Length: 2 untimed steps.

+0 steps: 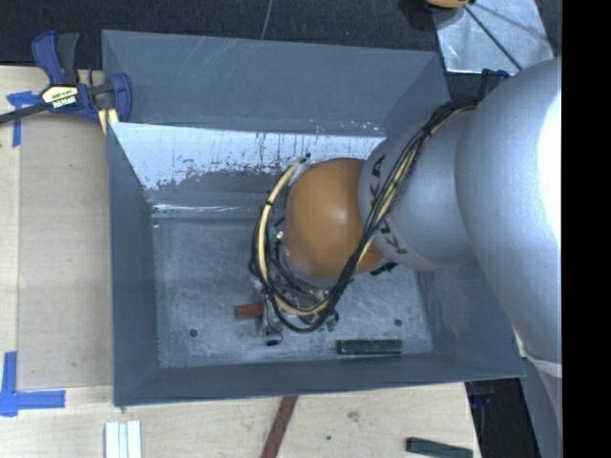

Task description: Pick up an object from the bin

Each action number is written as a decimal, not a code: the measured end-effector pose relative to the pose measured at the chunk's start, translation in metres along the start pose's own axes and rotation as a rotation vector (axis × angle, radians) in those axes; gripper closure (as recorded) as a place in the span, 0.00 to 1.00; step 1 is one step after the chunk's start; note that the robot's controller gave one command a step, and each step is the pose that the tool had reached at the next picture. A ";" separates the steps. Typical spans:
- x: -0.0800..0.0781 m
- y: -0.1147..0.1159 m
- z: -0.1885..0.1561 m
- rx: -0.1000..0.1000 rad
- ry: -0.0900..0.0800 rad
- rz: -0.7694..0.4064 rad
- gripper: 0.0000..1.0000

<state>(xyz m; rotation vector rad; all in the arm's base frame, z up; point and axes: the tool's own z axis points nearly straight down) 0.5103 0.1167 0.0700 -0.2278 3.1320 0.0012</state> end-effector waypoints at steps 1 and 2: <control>0.000 0.000 0.000 0.000 0.000 0.001 1.00; 0.025 -0.011 -0.136 0.001 0.000 0.008 1.00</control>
Offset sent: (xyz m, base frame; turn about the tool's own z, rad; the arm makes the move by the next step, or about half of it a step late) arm -0.0245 -0.0139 0.1362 0.0065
